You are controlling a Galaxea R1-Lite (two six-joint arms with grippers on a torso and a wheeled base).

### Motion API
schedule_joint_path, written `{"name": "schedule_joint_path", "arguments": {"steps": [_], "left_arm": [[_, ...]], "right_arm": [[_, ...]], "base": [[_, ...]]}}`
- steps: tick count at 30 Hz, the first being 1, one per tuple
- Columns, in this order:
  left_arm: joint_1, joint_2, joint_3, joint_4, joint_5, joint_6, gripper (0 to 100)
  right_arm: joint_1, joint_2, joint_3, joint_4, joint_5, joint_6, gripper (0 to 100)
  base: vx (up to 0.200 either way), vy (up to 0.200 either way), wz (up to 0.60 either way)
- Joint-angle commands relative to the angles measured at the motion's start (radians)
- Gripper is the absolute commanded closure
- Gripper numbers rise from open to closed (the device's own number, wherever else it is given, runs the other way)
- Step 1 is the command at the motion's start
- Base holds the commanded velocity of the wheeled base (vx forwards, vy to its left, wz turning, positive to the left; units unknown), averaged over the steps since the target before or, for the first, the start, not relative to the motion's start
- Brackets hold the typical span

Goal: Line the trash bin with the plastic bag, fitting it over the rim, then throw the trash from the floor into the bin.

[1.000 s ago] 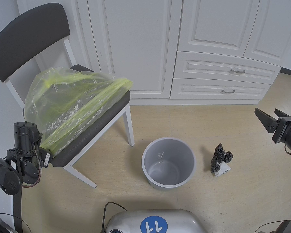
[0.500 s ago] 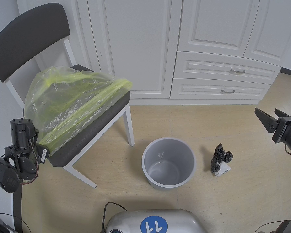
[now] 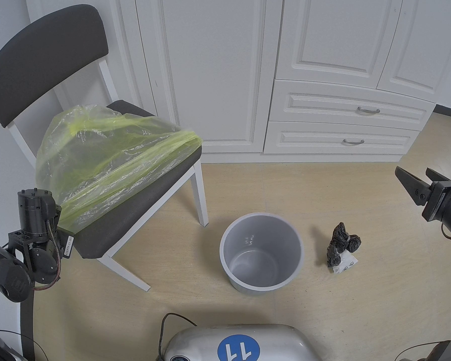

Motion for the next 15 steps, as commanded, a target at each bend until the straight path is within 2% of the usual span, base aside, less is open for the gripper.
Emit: {"name": "schedule_joint_path", "arguments": {"steps": [1,3,8,11,12,15], "left_arm": [[-0.004,-0.014,0.022,-0.025,0.0,-0.003,100],[-0.004,-0.014,0.031,-0.045,-0.001,-0.005,100],[-0.004,-0.014,0.094,-0.214,-0.01,-0.002,100],[-0.004,-0.014,0.1,-0.231,-0.012,-0.002,100],[-0.004,-0.017,0.122,-0.318,-0.021,-0.002,100],[-0.004,-0.028,0.134,-0.374,-0.089,0.0,100]], "right_arm": [[0.001,0.002,0.002,0.001,0.0,0.0,0],[0.001,0.002,0.002,0.0,0.002,0.0,0],[0.001,0.015,0.006,0.0,0.003,0.001,0],[0.001,0.017,0.008,0.0,0.003,0.001,0],[0.001,0.022,0.009,0.001,0.003,0.001,0],[0.001,0.022,0.012,0.003,0.002,0.001,0]], "base": [[0.0,0.0,0.0],[0.0,0.0,0.0],[0.0,0.0,0.0],[0.0,0.0,0.0],[0.0,0.0,0.0],[0.0,0.0,0.0]]}}
